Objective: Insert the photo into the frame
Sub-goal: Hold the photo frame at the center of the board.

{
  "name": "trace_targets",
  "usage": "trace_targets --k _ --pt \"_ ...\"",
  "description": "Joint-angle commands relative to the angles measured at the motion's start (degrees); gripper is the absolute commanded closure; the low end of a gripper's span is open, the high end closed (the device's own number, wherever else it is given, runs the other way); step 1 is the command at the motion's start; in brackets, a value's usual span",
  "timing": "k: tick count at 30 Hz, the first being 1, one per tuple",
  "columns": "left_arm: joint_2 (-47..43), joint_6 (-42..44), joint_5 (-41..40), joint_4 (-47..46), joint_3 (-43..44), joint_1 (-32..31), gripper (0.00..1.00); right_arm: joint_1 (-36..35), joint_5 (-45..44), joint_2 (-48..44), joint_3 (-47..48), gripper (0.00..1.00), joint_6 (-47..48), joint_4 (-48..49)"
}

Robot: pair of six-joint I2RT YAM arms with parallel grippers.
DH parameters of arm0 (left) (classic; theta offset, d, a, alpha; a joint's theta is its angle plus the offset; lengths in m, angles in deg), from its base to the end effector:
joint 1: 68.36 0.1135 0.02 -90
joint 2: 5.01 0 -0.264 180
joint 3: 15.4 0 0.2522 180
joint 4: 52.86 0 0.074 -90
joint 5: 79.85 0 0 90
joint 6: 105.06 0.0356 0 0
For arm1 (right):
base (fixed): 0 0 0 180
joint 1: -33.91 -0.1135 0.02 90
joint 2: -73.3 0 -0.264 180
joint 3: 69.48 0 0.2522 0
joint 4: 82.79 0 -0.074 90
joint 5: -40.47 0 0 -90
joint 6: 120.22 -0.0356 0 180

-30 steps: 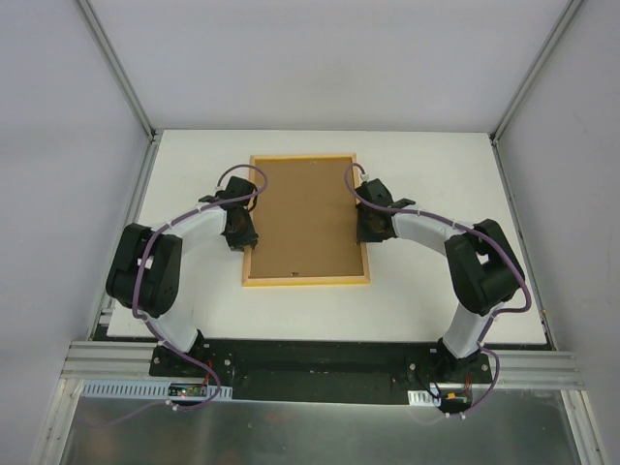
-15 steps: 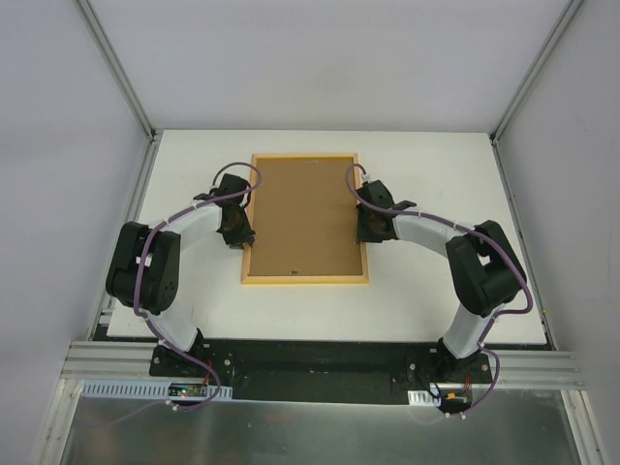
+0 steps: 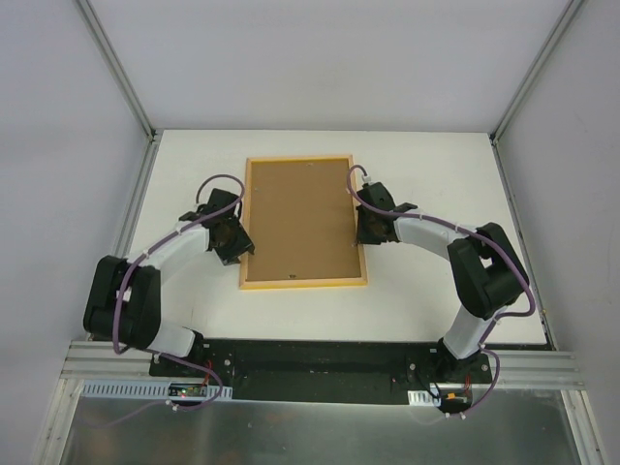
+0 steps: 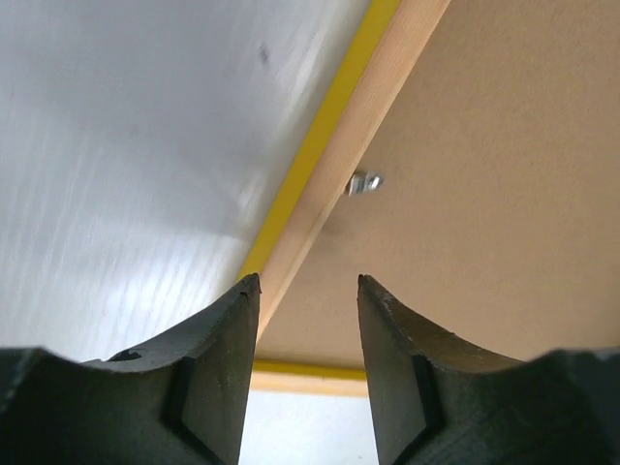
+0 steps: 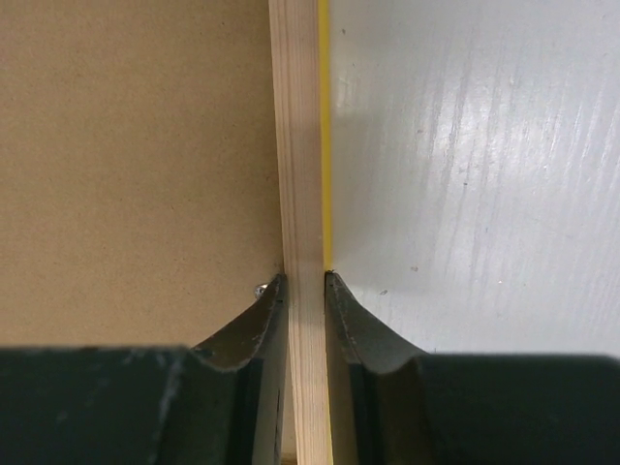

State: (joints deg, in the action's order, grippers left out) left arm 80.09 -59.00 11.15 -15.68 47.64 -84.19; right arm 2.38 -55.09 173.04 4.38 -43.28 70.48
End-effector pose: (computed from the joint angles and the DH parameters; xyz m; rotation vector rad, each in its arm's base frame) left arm 0.2762 -0.0790 0.1876 -0.6394 2.5805 -0.3845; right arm 0.3070 0.1843 0.1767 -0.3599 2.4688 0.2082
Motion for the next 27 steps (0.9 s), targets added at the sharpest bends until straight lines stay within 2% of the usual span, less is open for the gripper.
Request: trace_targets --k 1,6,10,16,23,27 --pt "-9.85 -16.41 -0.64 3.30 -6.11 -1.04 0.55 -1.08 2.31 0.19 -1.91 0.99 -0.83 -2.85" --pt "-16.36 -25.65 -0.64 5.05 -9.28 -2.26 0.54 -0.99 3.36 0.63 -2.44 0.99 -1.00 -1.71" --pt "-17.95 -34.69 -2.31 5.58 -11.13 -6.83 0.52 -0.99 3.63 1.07 -2.26 0.99 -1.09 -1.35" --pt "-14.09 -44.55 -2.93 5.50 -11.05 -13.77 0.49 -0.99 3.89 0.80 -2.00 0.99 -1.09 -1.27" --pt "-7.15 -48.95 -2.66 3.39 -7.53 -18.00 0.48 -0.99 4.33 0.80 -1.91 0.99 -1.09 -1.27" --pt "-5.56 -51.33 -2.93 0.94 -8.58 -19.14 0.47 -1.08 4.42 0.63 -2.00 0.99 -1.09 -1.18"
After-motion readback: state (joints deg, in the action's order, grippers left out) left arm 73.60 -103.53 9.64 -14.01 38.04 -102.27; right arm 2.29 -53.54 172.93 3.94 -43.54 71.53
